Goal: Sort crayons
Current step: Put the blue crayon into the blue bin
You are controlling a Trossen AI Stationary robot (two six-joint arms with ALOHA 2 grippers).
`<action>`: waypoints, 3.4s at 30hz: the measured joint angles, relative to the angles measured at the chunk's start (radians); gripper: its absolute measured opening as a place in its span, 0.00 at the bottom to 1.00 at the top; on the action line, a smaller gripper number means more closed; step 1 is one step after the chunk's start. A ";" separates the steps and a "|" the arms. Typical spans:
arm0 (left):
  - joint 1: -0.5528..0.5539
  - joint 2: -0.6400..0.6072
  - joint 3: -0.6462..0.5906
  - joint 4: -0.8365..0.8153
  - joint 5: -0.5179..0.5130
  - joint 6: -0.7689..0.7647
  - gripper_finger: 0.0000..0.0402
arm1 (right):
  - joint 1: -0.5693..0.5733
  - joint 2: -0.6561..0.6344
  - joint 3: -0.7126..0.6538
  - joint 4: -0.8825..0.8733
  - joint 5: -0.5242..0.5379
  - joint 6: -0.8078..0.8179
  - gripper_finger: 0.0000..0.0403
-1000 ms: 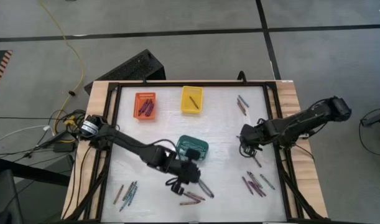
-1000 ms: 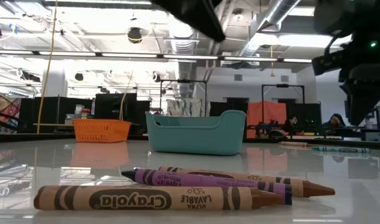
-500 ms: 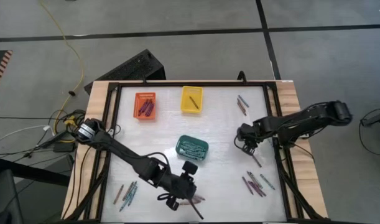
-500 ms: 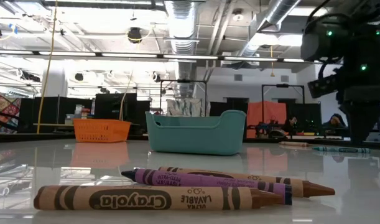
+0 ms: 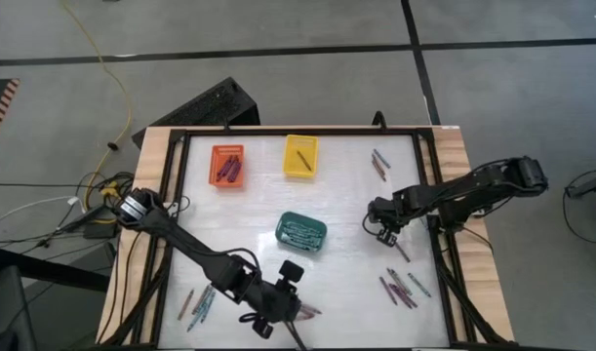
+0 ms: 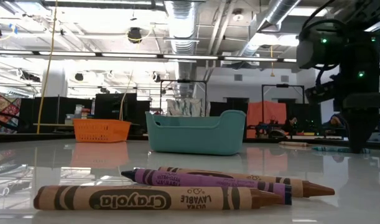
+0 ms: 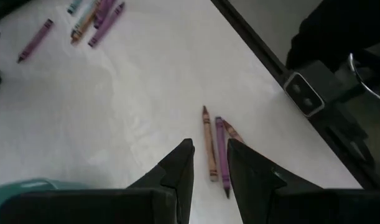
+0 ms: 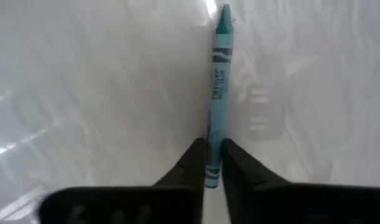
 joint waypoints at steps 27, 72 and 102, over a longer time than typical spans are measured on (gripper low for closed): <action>-0.143 0.000 -0.045 -0.130 -0.335 -0.262 0.22 | 0.183 0.147 0.543 0.235 0.068 -0.198 0.00; -0.183 0.000 -0.043 -0.090 -0.357 -0.269 0.22 | 0.083 0.444 0.818 0.084 -0.036 -0.261 0.12; -0.188 0.000 -0.043 -0.097 -0.391 -0.222 0.22 | 0.375 0.072 0.717 -0.624 0.344 0.500 0.31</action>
